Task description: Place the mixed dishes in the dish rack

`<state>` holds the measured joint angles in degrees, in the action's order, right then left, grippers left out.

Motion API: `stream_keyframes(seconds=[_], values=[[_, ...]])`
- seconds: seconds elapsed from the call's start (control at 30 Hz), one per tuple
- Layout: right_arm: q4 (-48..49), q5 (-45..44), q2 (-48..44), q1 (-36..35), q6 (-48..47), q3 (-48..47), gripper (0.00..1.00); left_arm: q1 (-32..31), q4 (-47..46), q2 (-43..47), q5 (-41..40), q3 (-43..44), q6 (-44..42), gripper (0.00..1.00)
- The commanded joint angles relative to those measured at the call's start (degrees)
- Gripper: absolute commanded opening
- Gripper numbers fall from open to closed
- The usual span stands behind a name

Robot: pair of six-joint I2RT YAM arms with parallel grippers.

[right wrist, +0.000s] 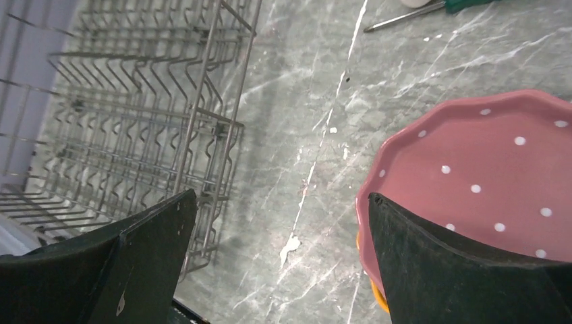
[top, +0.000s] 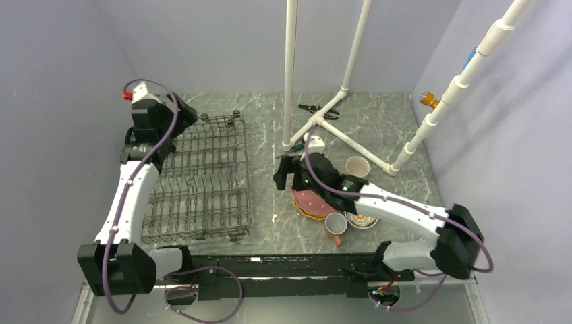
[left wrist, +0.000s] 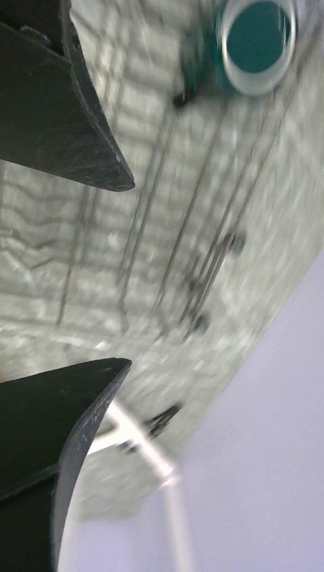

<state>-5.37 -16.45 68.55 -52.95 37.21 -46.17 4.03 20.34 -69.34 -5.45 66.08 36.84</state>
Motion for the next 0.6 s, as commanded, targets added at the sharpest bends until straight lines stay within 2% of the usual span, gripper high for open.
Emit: stream_keyframes(seconds=[0.0,0.1,0.17,0.3,0.4,0.57], values=[[-16.08,3.39,9.22,-0.02,1.36,-12.46,0.99,-6.31,-16.26,3.97,21.51,-2.78,-8.63,1.0],[-23.45,2.85,14.66,-0.15,1.08,-18.19,0.99,-12.9,-22.24,4.73,31.7,-2.72,-12.81,0.99],[-25.38,3.93,15.74,-0.2,-0.08,-19.11,0.99,-16.96,-22.7,4.59,36.21,-1.42,-16.52,0.99],[-27.09,5.59,14.12,-0.21,-0.94,-17.91,0.99,-22.68,-24.66,5.72,39.94,-1.93,-20.37,0.99],[-31.03,4.36,12.16,-0.26,0.16,-16.87,0.99,-25.86,-24.72,6.83,39.59,-2.52,-23.03,0.99],[-42.21,-1.89,6.67,-1.34,4.8,-11.15,0.93,-28.28,-20.43,7.37,33.66,-1.07,-27.19,0.99]])
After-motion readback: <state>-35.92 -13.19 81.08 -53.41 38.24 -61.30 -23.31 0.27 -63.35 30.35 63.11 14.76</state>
